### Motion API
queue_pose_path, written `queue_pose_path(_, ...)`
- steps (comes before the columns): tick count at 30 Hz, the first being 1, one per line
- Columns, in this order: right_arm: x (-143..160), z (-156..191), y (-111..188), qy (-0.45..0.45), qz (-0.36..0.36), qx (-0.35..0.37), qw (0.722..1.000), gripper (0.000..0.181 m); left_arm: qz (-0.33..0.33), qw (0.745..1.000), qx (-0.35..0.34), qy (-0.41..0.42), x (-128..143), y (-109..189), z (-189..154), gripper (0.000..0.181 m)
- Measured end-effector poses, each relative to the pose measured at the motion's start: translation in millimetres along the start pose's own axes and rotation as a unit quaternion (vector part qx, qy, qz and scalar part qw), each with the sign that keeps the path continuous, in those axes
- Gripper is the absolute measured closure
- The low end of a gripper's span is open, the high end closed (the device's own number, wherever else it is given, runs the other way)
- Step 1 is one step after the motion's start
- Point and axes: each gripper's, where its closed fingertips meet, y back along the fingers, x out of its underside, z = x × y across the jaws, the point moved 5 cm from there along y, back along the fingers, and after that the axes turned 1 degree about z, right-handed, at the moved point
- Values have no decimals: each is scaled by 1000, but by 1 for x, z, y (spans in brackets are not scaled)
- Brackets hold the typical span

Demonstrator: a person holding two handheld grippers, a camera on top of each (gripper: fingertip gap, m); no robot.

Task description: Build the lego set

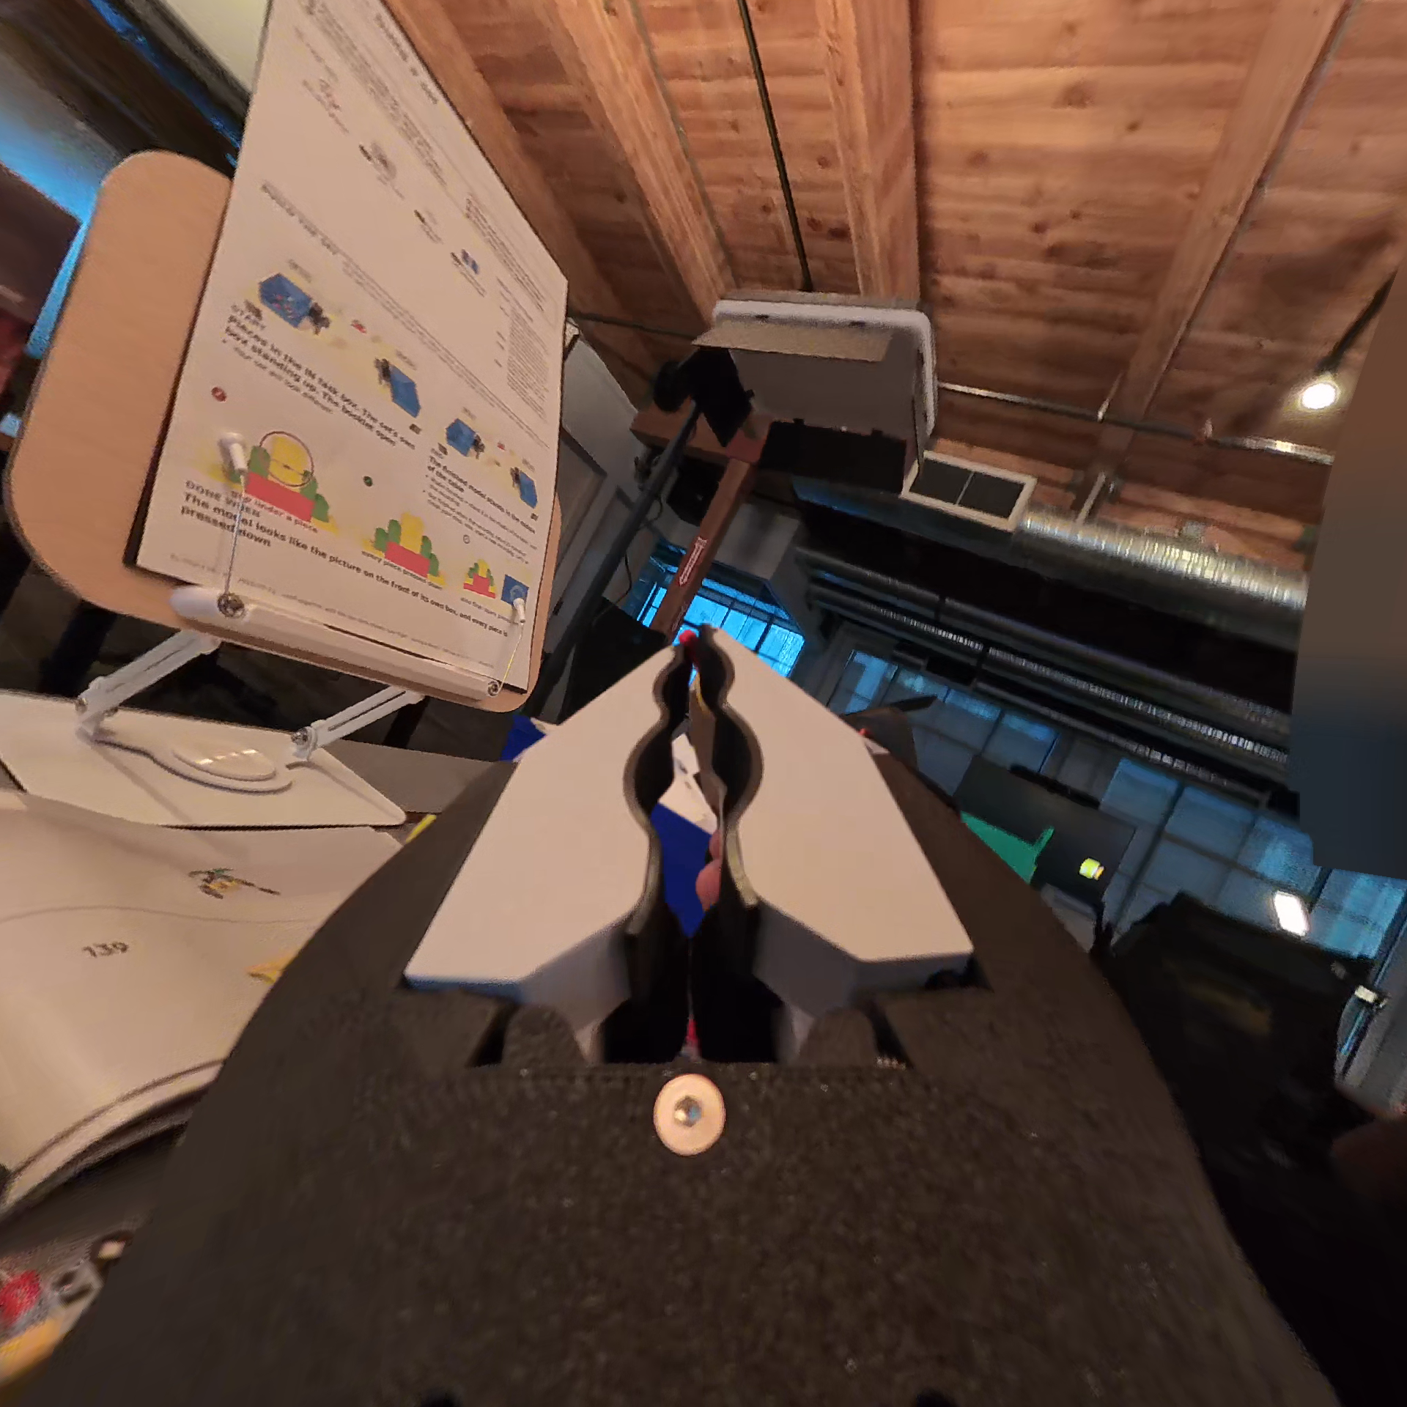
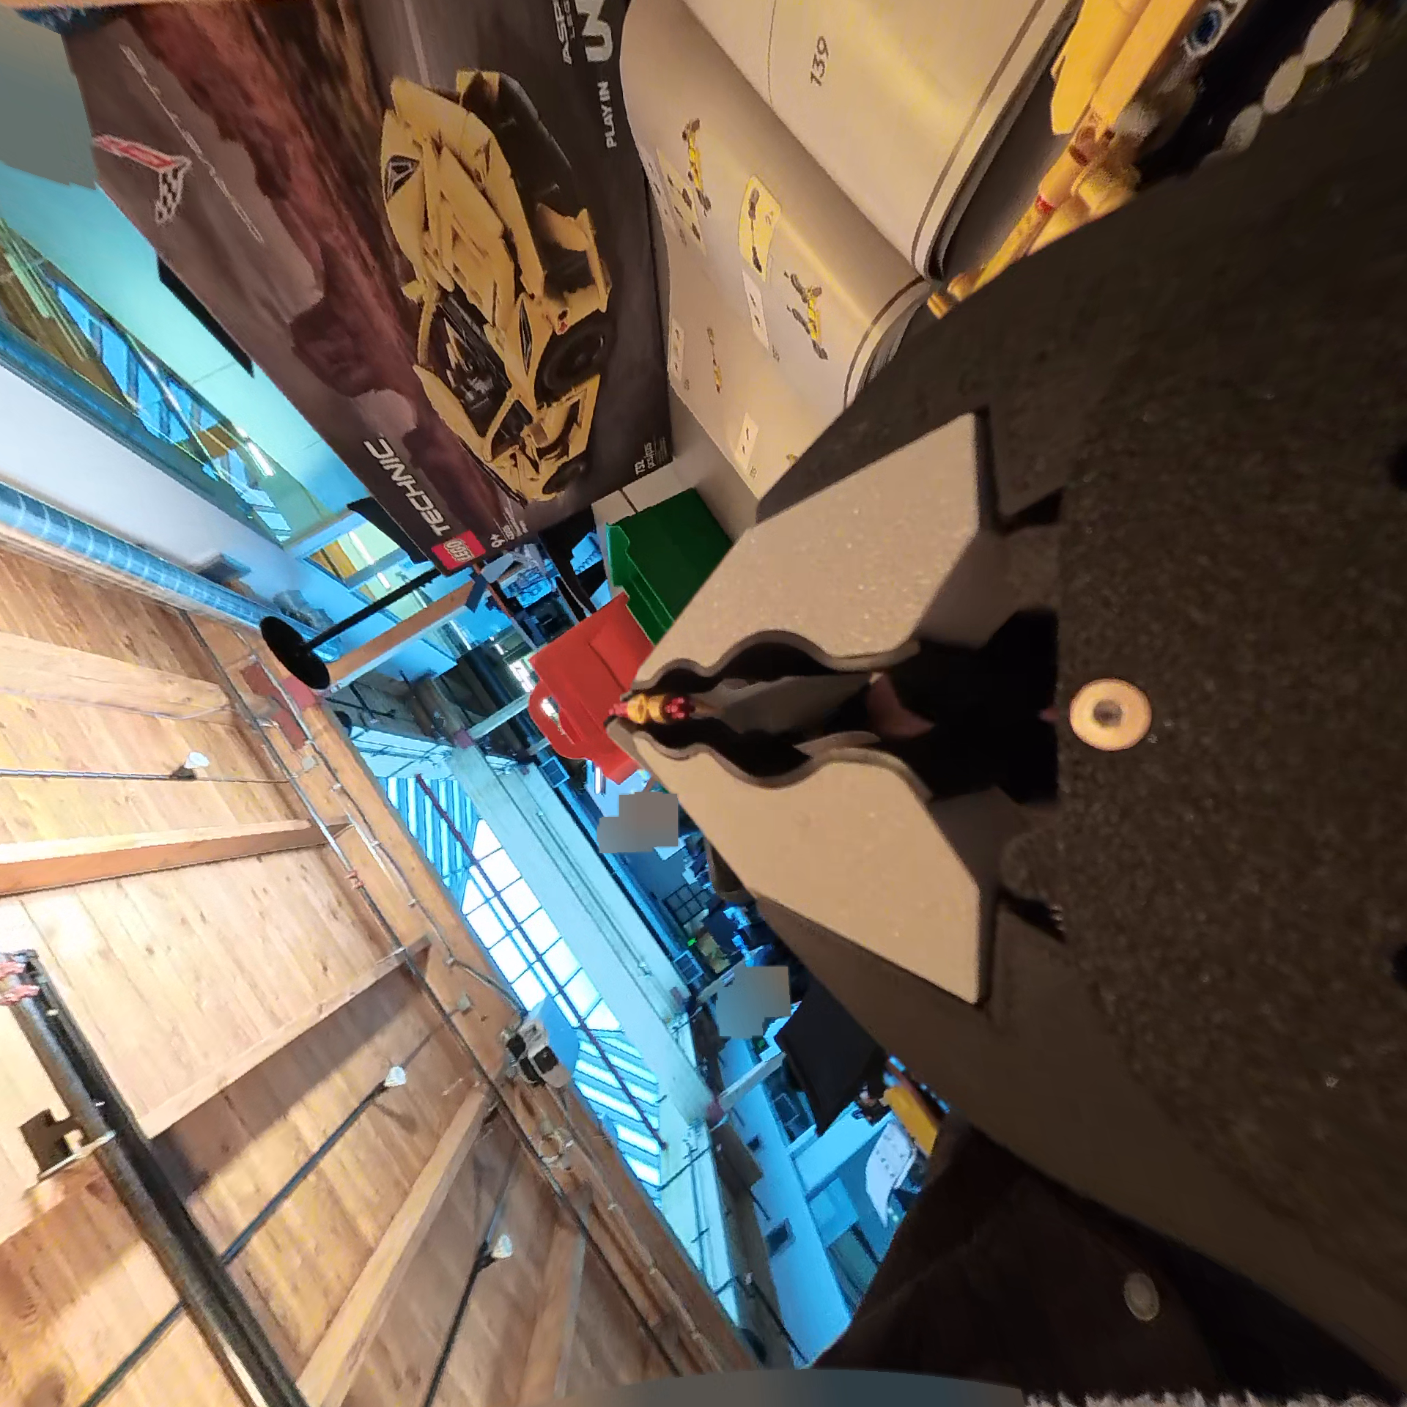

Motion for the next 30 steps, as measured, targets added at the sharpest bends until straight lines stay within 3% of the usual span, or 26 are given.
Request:
queue_pose_path(4, 0, -1, 1, 7, -6, 7, 1000, 176, -13, 996, 10, 88, 3, -1, 4, 178)
queue_pose_path(11, -2, -2, 1, 27, 32, -15, 999, 176, 41, 990, 79, 114, -4, 1, 10, 179)
queue_pose_path(13, -4, -2, 2, 30, 38, -24, 999, 176, 62, 988, 91, 109, -6, -1, 10, 176)
queue_pose_path(15, -5, -3, 3, 38, 58, -31, 997, 176, 80, 984, 107, 115, -7, -2, 10, 161)
queue_pose_path(21, -13, -8, 15, 102, 164, -57, 980, 176, 259, 947, 172, 77, -5, 5, 12, 155)
queue_pose_path(25, -6, -6, 23, 160, 229, -78, 957, 175, 296, 942, 156, 35, -3, 9, 15, 158)
queue_pose_path(30, -3, -2, 24, 155, 242, -99, 952, 175, 312, 931, 180, 57, 4, 11, 10, 163)
